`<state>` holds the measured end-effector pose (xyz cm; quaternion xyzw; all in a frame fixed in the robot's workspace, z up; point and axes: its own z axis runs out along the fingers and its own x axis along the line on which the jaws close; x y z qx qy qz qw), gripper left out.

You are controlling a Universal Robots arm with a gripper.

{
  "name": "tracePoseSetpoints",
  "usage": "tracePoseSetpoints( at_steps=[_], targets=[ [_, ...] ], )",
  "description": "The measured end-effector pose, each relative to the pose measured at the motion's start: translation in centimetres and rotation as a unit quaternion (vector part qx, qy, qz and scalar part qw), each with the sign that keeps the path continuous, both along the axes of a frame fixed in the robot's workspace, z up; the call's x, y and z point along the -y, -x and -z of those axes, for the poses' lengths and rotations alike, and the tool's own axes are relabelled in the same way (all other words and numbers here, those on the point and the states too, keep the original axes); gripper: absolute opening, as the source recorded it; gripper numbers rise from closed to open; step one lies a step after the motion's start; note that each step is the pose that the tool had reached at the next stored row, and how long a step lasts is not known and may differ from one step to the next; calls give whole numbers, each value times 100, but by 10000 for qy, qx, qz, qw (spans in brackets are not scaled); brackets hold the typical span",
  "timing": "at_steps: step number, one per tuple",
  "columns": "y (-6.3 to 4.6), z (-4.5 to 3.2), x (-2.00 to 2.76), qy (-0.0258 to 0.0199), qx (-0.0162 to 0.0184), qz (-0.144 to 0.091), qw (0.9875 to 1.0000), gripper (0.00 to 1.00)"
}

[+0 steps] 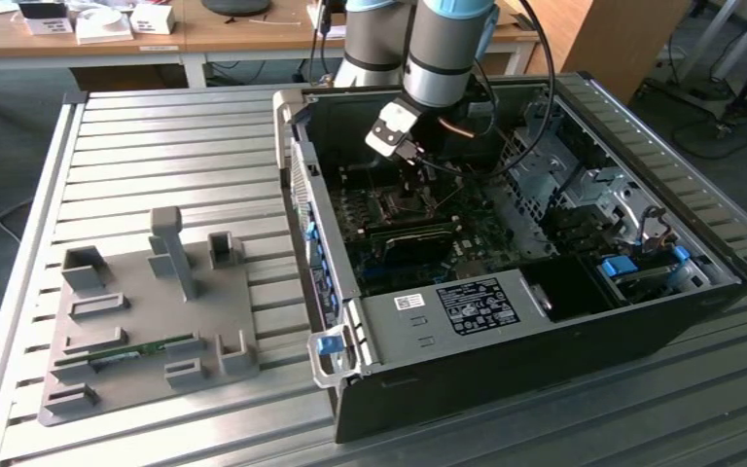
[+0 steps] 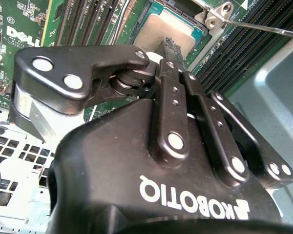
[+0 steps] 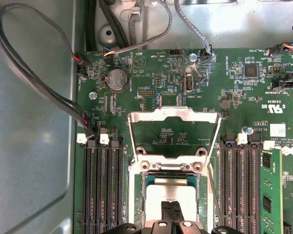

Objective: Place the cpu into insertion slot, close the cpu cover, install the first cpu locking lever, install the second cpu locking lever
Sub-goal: 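Place the cpu into insertion slot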

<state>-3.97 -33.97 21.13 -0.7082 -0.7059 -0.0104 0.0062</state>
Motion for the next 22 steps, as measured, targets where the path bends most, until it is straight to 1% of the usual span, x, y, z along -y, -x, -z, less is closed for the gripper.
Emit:
tracePoseSetpoints(
  at_steps=[15, 22],
  targets=[
    [3, 19, 0, -2, 1, 0, 10000, 11],
    [4, 67, 0, -1, 6, -1, 10000, 11]
  ],
)
